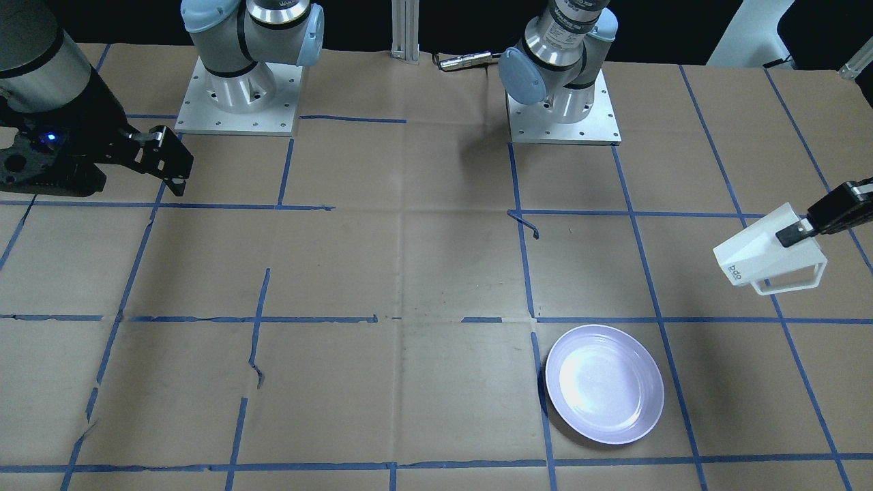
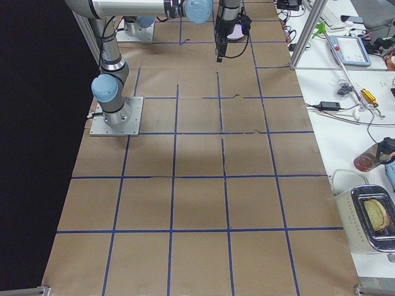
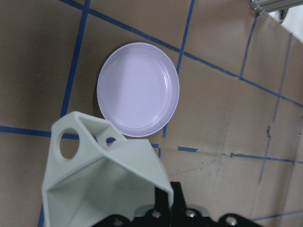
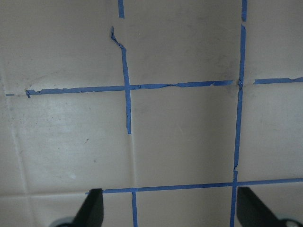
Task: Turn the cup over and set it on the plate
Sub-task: 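Carry the upright mug over the lavender plate and lower it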
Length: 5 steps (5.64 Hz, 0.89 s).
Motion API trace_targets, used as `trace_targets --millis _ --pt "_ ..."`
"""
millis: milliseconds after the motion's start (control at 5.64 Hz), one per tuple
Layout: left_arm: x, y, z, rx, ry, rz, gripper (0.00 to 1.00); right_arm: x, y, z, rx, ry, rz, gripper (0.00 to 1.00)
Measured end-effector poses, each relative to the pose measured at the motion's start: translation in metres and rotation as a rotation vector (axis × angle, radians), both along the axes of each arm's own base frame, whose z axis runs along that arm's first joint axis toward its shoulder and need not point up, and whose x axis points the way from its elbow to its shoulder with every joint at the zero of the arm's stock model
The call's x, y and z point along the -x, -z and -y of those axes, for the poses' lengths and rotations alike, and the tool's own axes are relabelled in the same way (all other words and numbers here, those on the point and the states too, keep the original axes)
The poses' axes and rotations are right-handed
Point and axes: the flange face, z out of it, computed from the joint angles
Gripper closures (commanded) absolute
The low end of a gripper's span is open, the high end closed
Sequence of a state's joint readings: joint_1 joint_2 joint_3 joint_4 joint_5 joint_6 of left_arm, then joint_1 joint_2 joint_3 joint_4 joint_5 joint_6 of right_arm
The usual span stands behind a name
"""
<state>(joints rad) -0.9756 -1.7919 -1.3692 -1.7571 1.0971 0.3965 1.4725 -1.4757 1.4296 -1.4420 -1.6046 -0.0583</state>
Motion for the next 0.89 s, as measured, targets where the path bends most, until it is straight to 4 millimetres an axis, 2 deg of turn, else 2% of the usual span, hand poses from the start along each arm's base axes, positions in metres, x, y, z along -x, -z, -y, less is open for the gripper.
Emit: trace_targets --millis 177,355,532,710,887 --pt "0.070 -0.008 0.025 -0.011 0.027 0.172 1.00 0.000 0.000 0.000 0.000 0.000 0.000 0.00" --pt "0.137 -0.010 0.039 -0.004 0.050 0.316 1.00 0.000 0.000 0.000 0.000 0.000 0.000 0.00" --pt "0.204 -0.009 0.044 0.013 0.088 0.439 1.00 0.000 0.000 0.000 0.000 0.000 0.000 0.00" --pt "0.253 -0.003 0.043 0.032 0.123 0.516 1.00 0.000 0.000 0.000 0.000 0.000 0.000 0.00" --pt "0.275 0.016 0.042 0.027 0.144 0.544 1.00 0.000 0.000 0.000 0.000 0.000 0.000 0.00"
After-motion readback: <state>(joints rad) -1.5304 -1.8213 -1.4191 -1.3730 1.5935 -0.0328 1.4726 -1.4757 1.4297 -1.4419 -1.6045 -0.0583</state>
